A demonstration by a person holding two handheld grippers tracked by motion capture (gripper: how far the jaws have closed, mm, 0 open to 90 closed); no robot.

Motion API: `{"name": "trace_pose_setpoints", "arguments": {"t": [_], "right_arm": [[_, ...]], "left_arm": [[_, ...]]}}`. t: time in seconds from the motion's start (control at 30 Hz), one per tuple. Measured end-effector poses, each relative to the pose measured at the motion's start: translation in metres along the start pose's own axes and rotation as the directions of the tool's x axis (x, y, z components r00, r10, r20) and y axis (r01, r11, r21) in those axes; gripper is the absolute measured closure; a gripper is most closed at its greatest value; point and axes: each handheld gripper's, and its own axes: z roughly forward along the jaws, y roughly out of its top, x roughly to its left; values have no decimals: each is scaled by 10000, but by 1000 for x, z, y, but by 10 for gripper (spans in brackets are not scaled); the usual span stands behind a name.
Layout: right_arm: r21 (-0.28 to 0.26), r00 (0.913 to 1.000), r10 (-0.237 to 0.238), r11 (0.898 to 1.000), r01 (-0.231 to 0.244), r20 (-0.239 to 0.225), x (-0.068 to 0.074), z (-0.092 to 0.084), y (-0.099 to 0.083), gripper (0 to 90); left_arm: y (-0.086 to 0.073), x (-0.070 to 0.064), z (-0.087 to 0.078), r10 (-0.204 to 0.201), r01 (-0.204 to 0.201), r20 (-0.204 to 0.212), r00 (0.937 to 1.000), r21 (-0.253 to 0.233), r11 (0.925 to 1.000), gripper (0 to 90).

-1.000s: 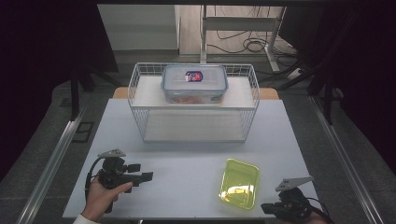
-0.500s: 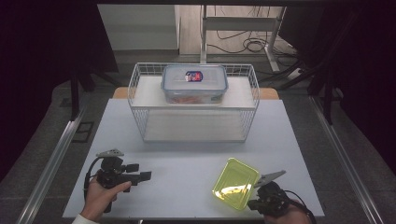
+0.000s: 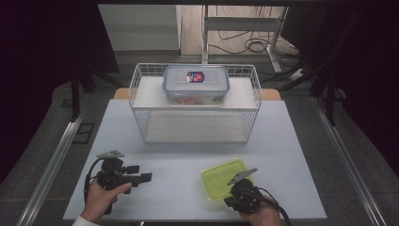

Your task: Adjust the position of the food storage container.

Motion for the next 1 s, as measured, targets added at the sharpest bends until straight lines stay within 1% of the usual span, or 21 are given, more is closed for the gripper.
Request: {"name": "trace_pose_setpoints", "arguments": {"t": [0.03,0.13,0.2,0.27,0.4,0.47,0.5,0.57,0.63,0.7,0.73,0.8,0.83,0.9,0.93,0.97,1.0], "right_arm": [[-41,10000,50,10000,-50,-26,1,2,2,893],[-92,9999,-4,10000,3,-130,4,4,5,893],[-101,9996,-22,9999,19,-270,5,3,4,893],[-254,9991,-20,9997,9,-425,5,-3,1,892],[-914,9987,158,9956,-201,-475,1,-23,-2,893],[-1362,9983,403,9896,-457,-422,-8,-36,-3,893],[-1594,9981,546,9855,-587,-298,-14,-43,-4,893],[-2003,9949,1010,9746,-1005,-81,-29,-55,-6,893],[-2222,9885,1486,9650,-1391,270,-46,-62,-9,893],[-2261,9794,1935,9581,-1759,579,-62,-64,-14,893],[-2258,9732,2204,9533,-2005,661,-70,-64,-17,893],[-2160,9651,2516,9486,-2312,721,-81,-60,-22,893],[-2090,9634,2580,9485,-2382,733,-83,-58,-23,893],[-1813,9615,2628,9524,-2453,800,-86,-50,-24,893],[-1662,9614,2620,9550,-2457,845,-86,-47,-24,893],[-1552,9632,2526,9591,-2368,916,-85,-44,-23,893],[-1478,9635,2516,9603,-2367,917,-84,-41,-22,893]], "left_arm": [[0,0,0,-11,11,-3,10000,8,10000,236],[-1,1,0,-27,27,-13,10000,34,10000,235],[-2,2,-1,-71,71,-41,10000,21,10000,235],[-2,2,-2,-59,59,-43,10000,-3,10000,235],[-1,2,-1,-55,55,-32,10000,9,10000,234],[-1,1,0,-53,53,-24,10000,32,10000,234],[-1,1,0,-45,45,-11,10000,45,10000,234],[0,1,1,-25,25,-15,10000,70,10000,233],[0,0,2,-60,61,-33,10000,73,10000,233],[-1,0,3,-70,70,-24,10000,105,9999,232],[-1,-1,3,-58,58,-30,10000,122,9999,232],[-1,-1,4,-54,54,-37,10000,133,9999,231],[-1,-1,4,-48,49,-48,10000,133,9999,231],[-1,-2,4,-32,33,-60,10000,135,9999,230],[-1,-2,4,-24,25,-62,10000,135,9999,230],[-1,-2,4,-25,26,-62,10000,136,9999,230],[-1,-2,4,-63,64,-68,10000,133,9999,230]]}}
